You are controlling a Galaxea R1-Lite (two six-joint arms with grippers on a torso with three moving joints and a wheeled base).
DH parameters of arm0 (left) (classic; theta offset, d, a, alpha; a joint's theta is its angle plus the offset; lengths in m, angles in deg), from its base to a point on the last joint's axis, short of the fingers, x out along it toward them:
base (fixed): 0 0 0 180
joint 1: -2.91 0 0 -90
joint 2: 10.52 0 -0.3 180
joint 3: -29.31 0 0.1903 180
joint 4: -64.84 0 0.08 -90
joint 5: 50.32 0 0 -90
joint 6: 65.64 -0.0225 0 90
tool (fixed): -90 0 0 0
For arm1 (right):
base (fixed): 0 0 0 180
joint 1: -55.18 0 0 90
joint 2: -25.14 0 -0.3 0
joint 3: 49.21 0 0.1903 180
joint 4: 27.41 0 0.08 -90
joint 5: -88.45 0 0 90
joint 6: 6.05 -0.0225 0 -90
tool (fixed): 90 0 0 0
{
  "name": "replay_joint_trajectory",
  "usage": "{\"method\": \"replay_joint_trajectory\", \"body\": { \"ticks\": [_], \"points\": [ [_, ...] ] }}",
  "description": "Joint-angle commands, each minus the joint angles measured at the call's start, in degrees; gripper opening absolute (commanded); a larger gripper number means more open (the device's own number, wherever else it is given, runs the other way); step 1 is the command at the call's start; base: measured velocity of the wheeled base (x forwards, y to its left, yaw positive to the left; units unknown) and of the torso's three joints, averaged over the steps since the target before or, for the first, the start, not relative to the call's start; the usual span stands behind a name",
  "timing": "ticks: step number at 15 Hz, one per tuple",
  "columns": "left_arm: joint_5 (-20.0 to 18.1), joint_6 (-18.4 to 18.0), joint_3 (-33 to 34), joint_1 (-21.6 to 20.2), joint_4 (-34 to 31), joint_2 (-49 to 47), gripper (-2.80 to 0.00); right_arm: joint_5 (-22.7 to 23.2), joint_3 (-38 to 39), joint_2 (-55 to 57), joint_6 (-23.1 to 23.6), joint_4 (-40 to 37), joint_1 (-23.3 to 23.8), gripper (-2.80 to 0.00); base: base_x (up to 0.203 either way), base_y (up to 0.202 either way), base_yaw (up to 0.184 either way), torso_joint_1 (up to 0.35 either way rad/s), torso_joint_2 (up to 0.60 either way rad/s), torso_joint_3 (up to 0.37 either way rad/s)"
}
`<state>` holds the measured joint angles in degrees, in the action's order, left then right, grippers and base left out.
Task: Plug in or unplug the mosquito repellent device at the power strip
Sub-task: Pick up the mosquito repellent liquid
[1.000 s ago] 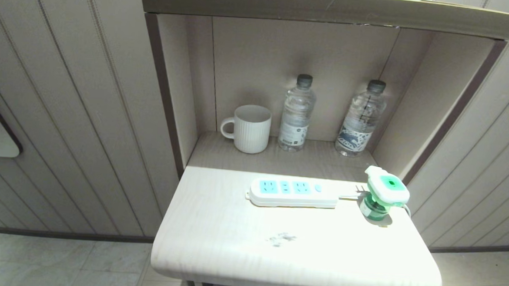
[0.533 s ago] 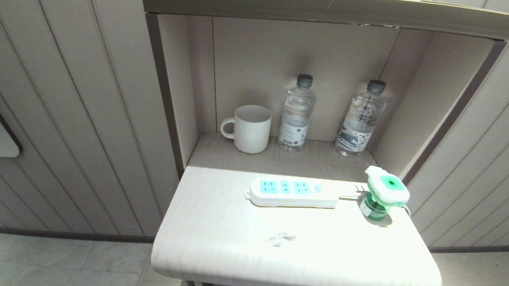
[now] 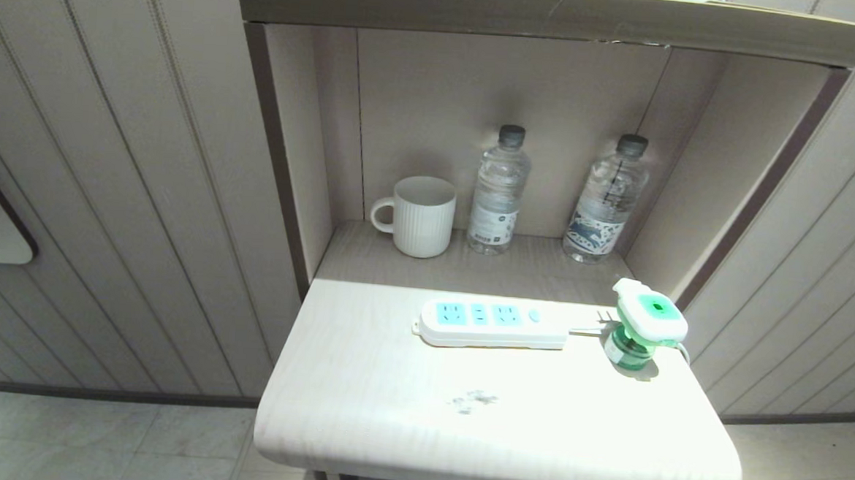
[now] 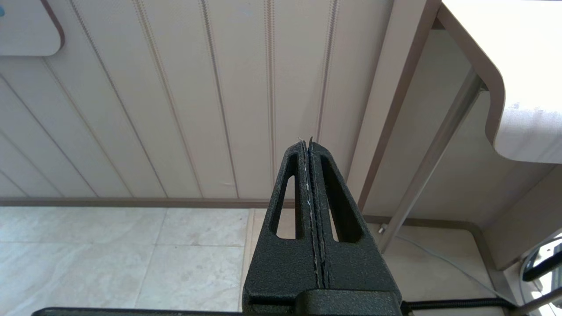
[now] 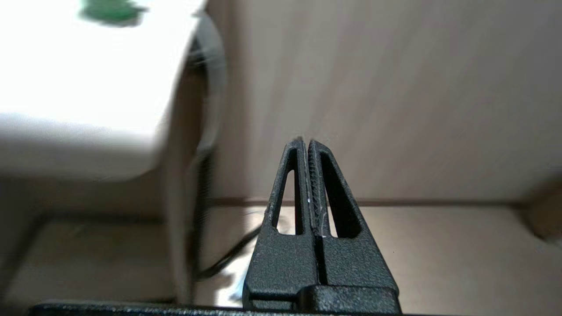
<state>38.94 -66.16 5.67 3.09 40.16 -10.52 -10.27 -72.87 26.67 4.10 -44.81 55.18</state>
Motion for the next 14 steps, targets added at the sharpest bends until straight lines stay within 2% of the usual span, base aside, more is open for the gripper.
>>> {"method": "replay_joint_trajectory", "body": {
  "ticks": [1, 3, 4, 7, 14],
  "points": [
    [-0.05, -0.01, 0.0, -0.01, -0.01, -0.09, -2.8, 9.32, 0.19, -1.52, -1.78, -4.73, -0.08, -2.8, 0.0, 0.0, 0.0, 0.0, 0.0, 0.0],
    [-0.01, -0.01, 0.0, -0.01, 0.04, -0.09, -2.8, 9.51, 0.08, -1.53, -5.41, -7.86, -0.1, -2.8, 0.0, 0.0, 0.0, 0.0, 0.0, 0.0],
    [0.04, -0.01, 0.0, -0.01, -0.01, -0.09, -2.8, 9.44, 0.18, -1.53, -8.05, -7.22, -0.17, -2.8, 0.0, 0.0, 0.0, 0.0, 0.0, 0.0],
    [0.04, -0.01, 0.0, -0.01, -0.01, -0.09, -2.8, 8.65, 0.21, -1.53, -11.63, -7.11, -0.18, -2.8, 0.0, 0.0, 0.0, 0.0, 0.0, 0.0],
    [0.04, -0.01, 0.0, -0.01, -0.01, -0.09, -2.8, 8.46, 0.21, -1.44, -12.08, -7.11, -0.09, -2.8, 0.0, 0.0, 0.0, 0.0, 0.0, 0.0]
  ]
}}
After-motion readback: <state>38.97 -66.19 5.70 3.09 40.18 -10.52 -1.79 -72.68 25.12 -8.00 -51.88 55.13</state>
